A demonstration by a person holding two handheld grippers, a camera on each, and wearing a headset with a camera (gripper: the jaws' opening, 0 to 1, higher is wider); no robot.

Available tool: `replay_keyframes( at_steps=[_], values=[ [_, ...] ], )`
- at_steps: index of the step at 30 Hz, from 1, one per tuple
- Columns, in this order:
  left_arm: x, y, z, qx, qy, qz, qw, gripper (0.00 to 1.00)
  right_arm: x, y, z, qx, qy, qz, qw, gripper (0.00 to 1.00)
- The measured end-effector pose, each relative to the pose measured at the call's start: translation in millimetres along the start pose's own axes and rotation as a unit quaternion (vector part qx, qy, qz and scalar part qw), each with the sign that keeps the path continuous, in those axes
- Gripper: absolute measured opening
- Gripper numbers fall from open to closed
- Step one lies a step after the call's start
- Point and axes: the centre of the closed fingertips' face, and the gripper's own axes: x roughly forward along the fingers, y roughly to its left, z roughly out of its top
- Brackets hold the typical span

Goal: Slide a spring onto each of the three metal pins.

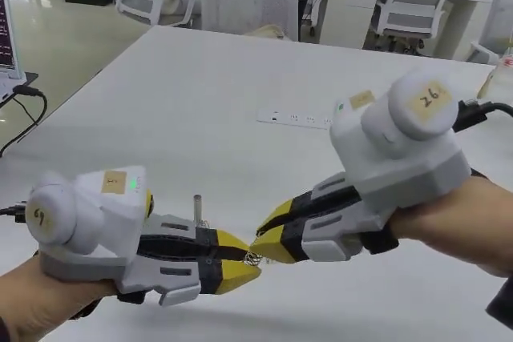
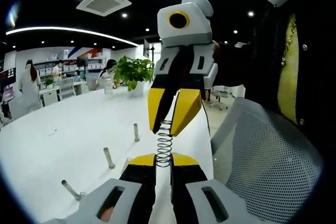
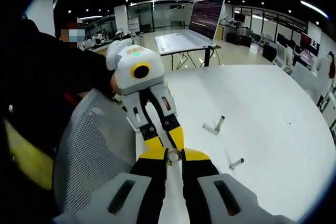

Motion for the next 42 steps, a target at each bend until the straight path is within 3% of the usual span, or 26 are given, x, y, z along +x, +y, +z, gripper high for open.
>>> replay_keyframes(
  at_steps=[8, 14, 19, 23, 42],
  values=[
    [0.6, -4.2, 1.2, -0.024, -0.004, -0.011, 0.9996, 0.01, 2.9, 2.2, 4.8, -0.004, -0.017, 0.004, 0.9998, 0.08],
    [-1.5, -3.3, 8.7, -0.044, -0.026, -0.014, 0.9986, 0.01, 4.0, 1.8, 8.5, -0.006, -0.031, 0.004, 0.9995, 0.08],
    [-2.9, -1.9, 8.3, -0.049, -0.028, -0.014, 0.9983, 0.01, 5.4, 1.9, 11.2, -0.006, -0.038, 0.003, 0.9992, 0.08],
    [-4.4, -0.4, 12.6, -0.056, -0.039, -0.013, 0.9976, 0.01, 5.2, 0.3, 9.3, -0.011, -0.033, -0.002, 0.9994, 0.09],
    [-3.5, 0.2, 9.0, -0.058, -0.033, -0.011, 0.9977, 0.01, 0.6, -1.1, 6.1, -0.008, -0.018, -0.004, 0.9998, 0.08]
  ],
)
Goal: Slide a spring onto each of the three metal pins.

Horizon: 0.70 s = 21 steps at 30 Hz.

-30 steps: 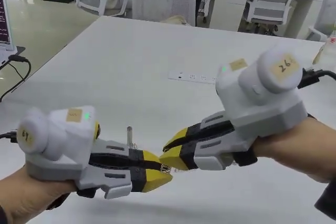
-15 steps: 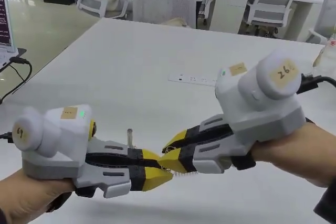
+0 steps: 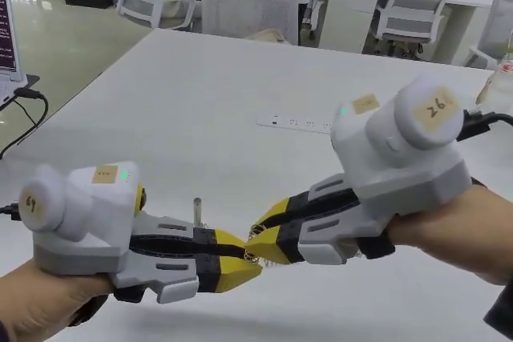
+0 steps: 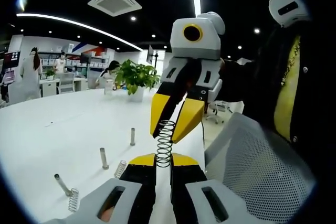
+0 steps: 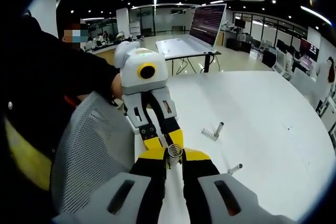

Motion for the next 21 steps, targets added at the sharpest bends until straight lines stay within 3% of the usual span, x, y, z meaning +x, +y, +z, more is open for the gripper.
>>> replay_keyframes(
  at_steps=[11, 21],
  values=[
    [1.2, 0.3, 4.7, -0.002, -0.012, 0.002, 0.9999, 0.02, 0.8, -2.1, 6.3, 0.004, -0.009, -0.005, 0.9999, 0.07],
    [3.1, 0.2, 3.4, 0.012, -0.005, 0.002, 0.9999, 0.02, 1.1, -0.5, 5.7, 0.006, -0.008, -0.002, 0.9999, 0.07]
  ],
)
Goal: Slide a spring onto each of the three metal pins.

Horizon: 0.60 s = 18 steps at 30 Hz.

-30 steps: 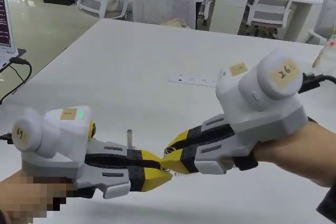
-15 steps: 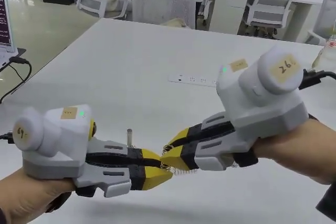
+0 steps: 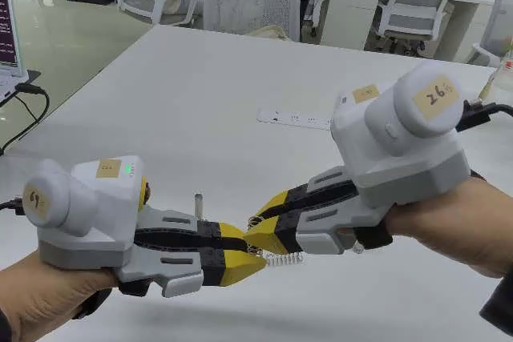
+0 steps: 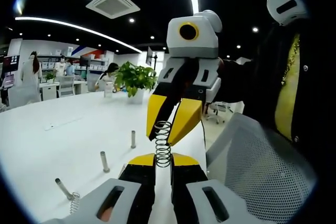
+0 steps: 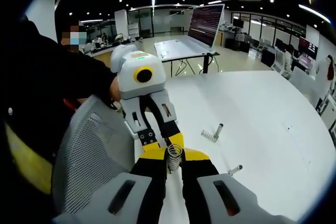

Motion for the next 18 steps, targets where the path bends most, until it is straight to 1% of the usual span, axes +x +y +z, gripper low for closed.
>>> replay_keyframes(
  at_steps=[2, 4, 5, 9, 14, 18],
  values=[
    [-0.4, 0.6, -1.3, 0.010, 0.005, 0.001, 0.9999, 0.03, -0.1, 0.4, -0.9, 0.002, 0.001, 0.000, 1.0000, 0.07],
    [-0.4, 0.0, -1.3, 0.011, 0.004, 0.001, 0.9999, 0.03, -1.5, -0.1, -1.2, 0.004, 0.000, 0.000, 1.0000, 0.07],
    [-0.5, 0.0, -1.0, 0.019, 0.004, 0.001, 0.9998, 0.03, -2.5, -0.9, -0.7, 0.006, -0.002, -0.001, 1.0000, 0.07],
    [-1.8, 2.7, -0.9, 0.025, 0.004, 0.005, 0.9997, 0.04, -7.2, -4.5, -1.7, 0.011, -0.004, -0.006, 0.9999, 0.07],
    [-4.9, 6.2, 0.1, 0.029, 0.003, 0.014, 0.9995, 0.11, -13.4, -9.6, -1.9, 0.013, -0.006, -0.017, 0.9998, 0.07],
    [-12.1, 13.6, 3.8, 0.019, -0.006, 0.031, 0.9993, 0.20, -18.7, -14.7, -3.0, 0.017, -0.007, -0.025, 0.9995, 0.07]
  ],
)
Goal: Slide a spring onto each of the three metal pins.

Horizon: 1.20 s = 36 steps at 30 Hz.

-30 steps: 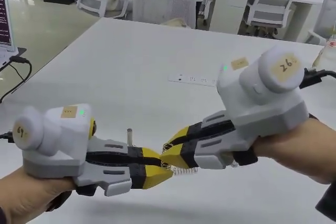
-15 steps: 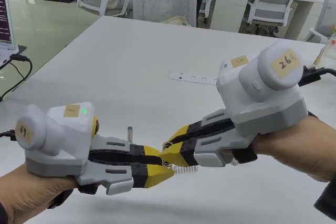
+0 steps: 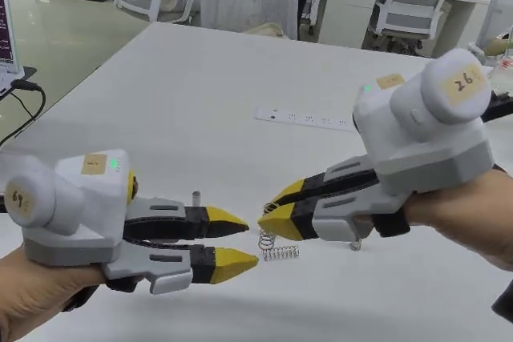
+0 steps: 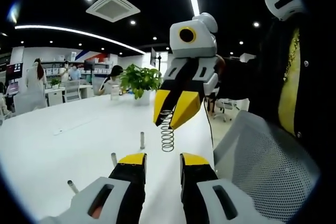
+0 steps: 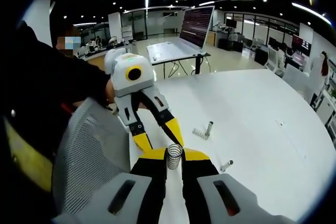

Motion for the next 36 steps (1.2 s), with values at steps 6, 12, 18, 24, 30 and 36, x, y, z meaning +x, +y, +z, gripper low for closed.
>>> replay_keyframes(
  at_steps=[6, 12, 18, 24, 30, 36],
  values=[
    [-9.3, 9.3, 4.3, 0.002, -0.009, 0.024, 0.9997, 0.26, -9.4, -12.0, -2.8, 0.004, 0.001, -0.018, 0.9998, 0.07],
    [-18.8, 18.2, 4.2, -0.003, -0.018, 0.048, 0.9987, 0.32, -23.4, -26.8, -6.7, 0.012, -0.001, -0.039, 0.9992, 0.07],
    [-28.2, 28.5, 0.6, -0.010, -0.018, 0.073, 0.9972, 0.40, -34.1, -37.8, -9.4, 0.017, -0.006, -0.058, 0.9982, 0.07],
    [-35.9, 38.1, -4.0, -0.009, -0.014, 0.099, 0.9950, 0.49, -43.0, -48.0, -12.5, 0.023, -0.008, -0.076, 0.9968, 0.07],
    [-40.8, 43.9, -8.0, -0.009, -0.010, 0.116, 0.9932, 0.56, -49.0, -62.0, -9.3, 0.023, -0.015, -0.096, 0.9950, 0.07],
    [-45.3, 48.2, -8.3, -0.010, -0.014, 0.126, 0.9919, 0.59, -64.1, -83.2, -9.7, 0.029, -0.021, -0.125, 0.9915, 0.07]
  ],
)
